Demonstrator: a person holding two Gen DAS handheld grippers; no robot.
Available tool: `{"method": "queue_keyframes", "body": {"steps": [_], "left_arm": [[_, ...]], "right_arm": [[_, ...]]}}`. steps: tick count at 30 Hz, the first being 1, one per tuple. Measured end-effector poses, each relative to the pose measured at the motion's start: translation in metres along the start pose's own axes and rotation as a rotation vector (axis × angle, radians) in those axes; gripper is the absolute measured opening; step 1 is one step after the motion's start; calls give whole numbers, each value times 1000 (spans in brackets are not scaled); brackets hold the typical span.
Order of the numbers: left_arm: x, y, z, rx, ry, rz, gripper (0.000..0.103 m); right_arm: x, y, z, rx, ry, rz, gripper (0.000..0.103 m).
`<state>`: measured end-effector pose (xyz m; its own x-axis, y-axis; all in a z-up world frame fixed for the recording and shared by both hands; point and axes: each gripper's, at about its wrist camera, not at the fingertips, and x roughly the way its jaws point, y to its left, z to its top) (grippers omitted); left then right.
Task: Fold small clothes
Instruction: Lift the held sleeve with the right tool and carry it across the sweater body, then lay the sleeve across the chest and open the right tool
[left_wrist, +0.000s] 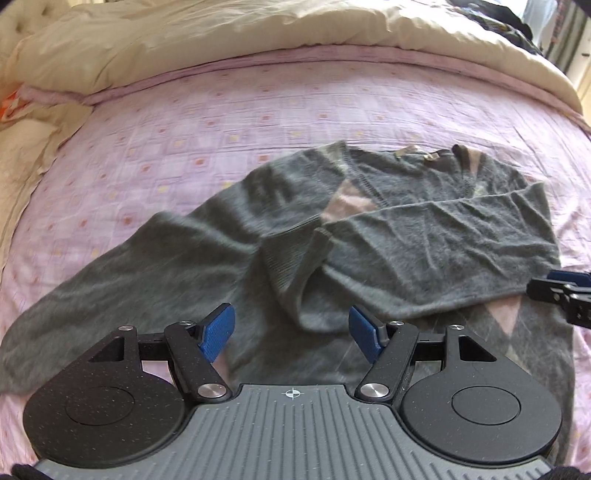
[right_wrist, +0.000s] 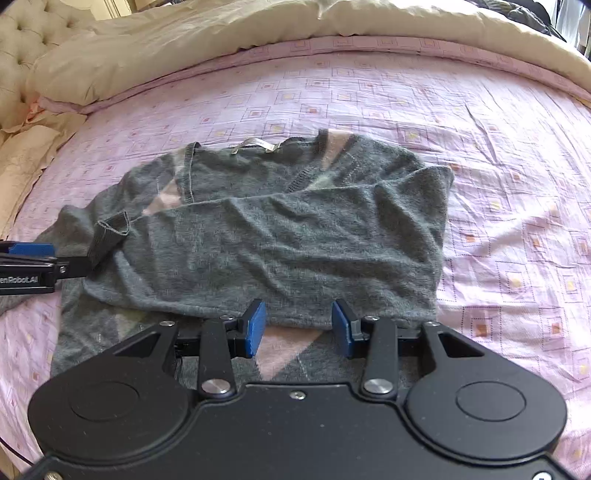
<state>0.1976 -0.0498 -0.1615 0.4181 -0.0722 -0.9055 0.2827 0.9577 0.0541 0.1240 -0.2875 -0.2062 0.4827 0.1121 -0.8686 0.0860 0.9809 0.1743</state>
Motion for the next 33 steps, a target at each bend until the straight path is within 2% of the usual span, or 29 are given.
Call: {"method": "queue_keyframes", "body": {"steps": [3, 5, 8, 10, 12, 18, 20, 23, 24, 25, 27, 29, 33], "left_arm": [[13, -15, 10, 29, -11, 5, 67], [17, -22, 16, 48, -27, 2, 67], [26, -27, 20, 66, -37, 16, 67], [33, -26, 19, 66, -39, 39, 67], [42, -18, 17, 47, -20, 92, 67], [67, 32, -1, -77, 82, 194, 69], [70, 50, -8, -139, 102, 162, 69], [66, 76, -16, -267, 92, 72, 69], [65, 82, -18, -297, 95, 66, 69], [63, 85, -20, -314, 97, 71, 69], [61, 87, -22, -323, 104, 73, 69], [57, 87, -25, -323, 105, 55, 69], [45, 76, -33, -267, 85, 6, 69]], "right_arm": [[13, 2, 4, -11, -1, 35, 51], [22, 0, 4, -11, 12, 22, 51], [34, -13, 0, -16, 52, -126, 50], [31, -33, -5, 38, 54, -163, 46], [25, -49, -10, 71, 47, -151, 42], [23, -45, -10, -14, 53, -172, 42], [23, -48, -10, 10, 49, -171, 41], [22, -52, -8, 20, 45, -192, 37], [22, -53, -8, 19, 42, -210, 38], [21, -55, -7, 20, 41, -233, 42], [22, -68, -5, 67, 62, -302, 56], [16, -86, -4, 180, 51, -269, 56], [-5, -83, 12, 131, -73, -232, 59]]}}
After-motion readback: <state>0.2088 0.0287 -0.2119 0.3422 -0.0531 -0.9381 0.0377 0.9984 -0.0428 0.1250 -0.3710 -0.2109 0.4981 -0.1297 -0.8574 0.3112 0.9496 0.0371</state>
